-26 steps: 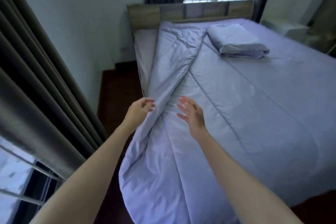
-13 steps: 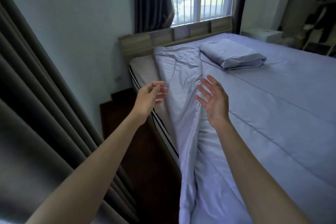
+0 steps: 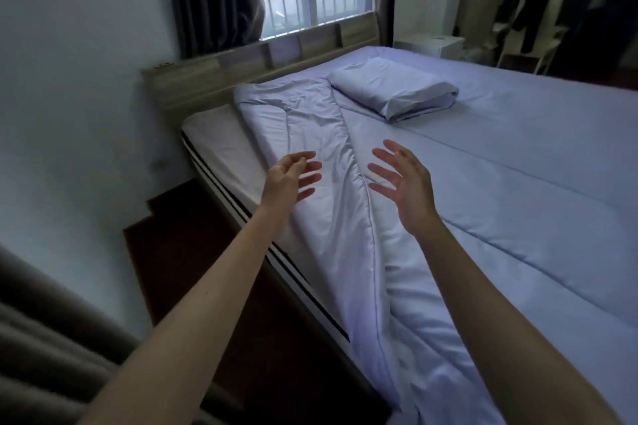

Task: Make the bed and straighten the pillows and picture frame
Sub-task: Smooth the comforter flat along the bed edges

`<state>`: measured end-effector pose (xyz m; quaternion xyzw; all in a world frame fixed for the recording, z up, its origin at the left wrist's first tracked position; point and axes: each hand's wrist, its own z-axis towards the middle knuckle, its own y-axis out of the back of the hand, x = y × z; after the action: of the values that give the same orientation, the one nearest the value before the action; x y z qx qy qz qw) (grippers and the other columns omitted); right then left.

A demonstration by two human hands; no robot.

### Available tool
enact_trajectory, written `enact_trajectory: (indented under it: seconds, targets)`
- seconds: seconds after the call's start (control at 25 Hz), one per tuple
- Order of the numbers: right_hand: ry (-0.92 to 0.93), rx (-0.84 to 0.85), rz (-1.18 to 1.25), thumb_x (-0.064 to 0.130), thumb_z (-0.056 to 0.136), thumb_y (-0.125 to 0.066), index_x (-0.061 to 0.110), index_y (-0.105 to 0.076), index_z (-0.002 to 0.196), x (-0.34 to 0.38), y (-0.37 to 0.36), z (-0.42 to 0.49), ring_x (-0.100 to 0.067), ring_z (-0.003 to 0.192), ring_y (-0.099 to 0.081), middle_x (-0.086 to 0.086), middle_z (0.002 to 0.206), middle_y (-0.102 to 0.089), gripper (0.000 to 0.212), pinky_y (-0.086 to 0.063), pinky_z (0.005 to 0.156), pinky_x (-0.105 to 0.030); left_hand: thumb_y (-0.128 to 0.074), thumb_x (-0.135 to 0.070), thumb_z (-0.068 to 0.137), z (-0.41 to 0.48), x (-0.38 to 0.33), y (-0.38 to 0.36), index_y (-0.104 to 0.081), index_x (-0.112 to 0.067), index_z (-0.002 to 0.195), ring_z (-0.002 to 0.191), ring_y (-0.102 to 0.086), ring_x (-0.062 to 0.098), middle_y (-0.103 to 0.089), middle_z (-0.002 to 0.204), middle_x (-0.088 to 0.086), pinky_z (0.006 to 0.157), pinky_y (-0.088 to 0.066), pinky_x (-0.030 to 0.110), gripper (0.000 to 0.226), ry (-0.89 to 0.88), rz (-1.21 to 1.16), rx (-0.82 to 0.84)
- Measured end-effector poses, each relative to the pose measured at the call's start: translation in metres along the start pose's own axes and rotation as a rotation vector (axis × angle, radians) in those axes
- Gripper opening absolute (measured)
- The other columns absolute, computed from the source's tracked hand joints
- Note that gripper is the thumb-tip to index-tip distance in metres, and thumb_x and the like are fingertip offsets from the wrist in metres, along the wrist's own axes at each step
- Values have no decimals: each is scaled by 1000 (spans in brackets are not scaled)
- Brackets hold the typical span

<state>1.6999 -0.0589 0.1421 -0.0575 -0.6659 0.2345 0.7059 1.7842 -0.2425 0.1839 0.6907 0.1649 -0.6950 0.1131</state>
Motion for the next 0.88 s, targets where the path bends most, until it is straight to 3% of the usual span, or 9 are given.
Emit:
enact_trajectory:
  seconds: [0.16, 0.28, 0.44, 0.56, 0.68, 0.76, 0.84, 0.88]
  targets:
    - [-77, -121, -74, 29, 93, -50, 27, -66, 112, -37, 6, 68, -22, 97, -71, 3, 107, -73, 25, -58, 74, -36, -39, -16, 100, 76, 26, -2, -59, -19, 110, 81, -63, 11, -66, 91, -6, 68, -45, 25, 23, 103, 161, 117]
    - [-162, -165, -145, 27, 95, -46, 25, -63, 114, -65, 7, 104, -19, 95, -71, 3, 108, -72, 26, -58, 76, -38, -40, -17, 100, 125, 40, 7, -59, -17, 116, 81, -64, 9, -68, 94, -8, 69, -45, 24, 25, 151, 275, 189]
    - [-211, -230, -172, 25, 95, -46, 24, -63, 112, -85, 15, 136, -20, 95, -70, 3, 106, -72, 24, -58, 71, -35, -40, -15, 99, 182, 65, 3, -59, -20, 110, 78, -62, 9, -66, 95, -6, 67, -43, 24, 22, 220, 304, 231]
    - [-199, -371, -188, 22, 95, -46, 25, -64, 106, -101, 30, 157, -18, 92, -68, 3, 103, -71, 22, -56, 74, -35, -42, -14, 97, 235, 98, -10, -60, -23, 102, 78, -62, 11, -67, 91, -6, 70, -43, 26, 21, 225, 392, 348]
    - [-263, -546, -240, 20, 95, -47, 25, -64, 99, -131, 49, 169, -16, 88, -63, 4, 100, -69, 18, -48, 74, -32, -48, -15, 95, 284, 151, -16, -61, -16, 114, 87, -57, 17, -62, 97, -1, 80, -42, 27, 22, 146, 739, 581]
    - [-405, -673, -285, 22, 95, -49, 22, -61, 104, -160, 54, 171, -17, 92, -55, 2, 108, -65, 15, -41, 71, -29, -50, -17, 95, 308, 187, -14, -55, -10, 126, 86, -59, 20, -58, 108, 4, 72, -46, 20, 32, 149, 969, 739]
    - [-535, -719, -351, 23, 93, -54, 13, -58, 118, -193, 45, 174, -18, 97, -53, -5, 119, -61, 27, -41, 73, -27, -47, -14, 97, 327, 213, -6, -49, -3, 129, 70, -58, 28, -57, 102, 18, 49, -42, 18, 35, 218, 999, 852]
    - [-577, -699, -415, 23, 91, -59, 8, -55, 123, -209, 36, 177, -19, 101, -55, -8, 122, -60, 35, -44, 78, -27, -46, -13, 97, 339, 221, -4, -46, -1, 130, 67, -56, 31, -56, 98, 23, 47, -39, 22, 35, 246, 993, 881]
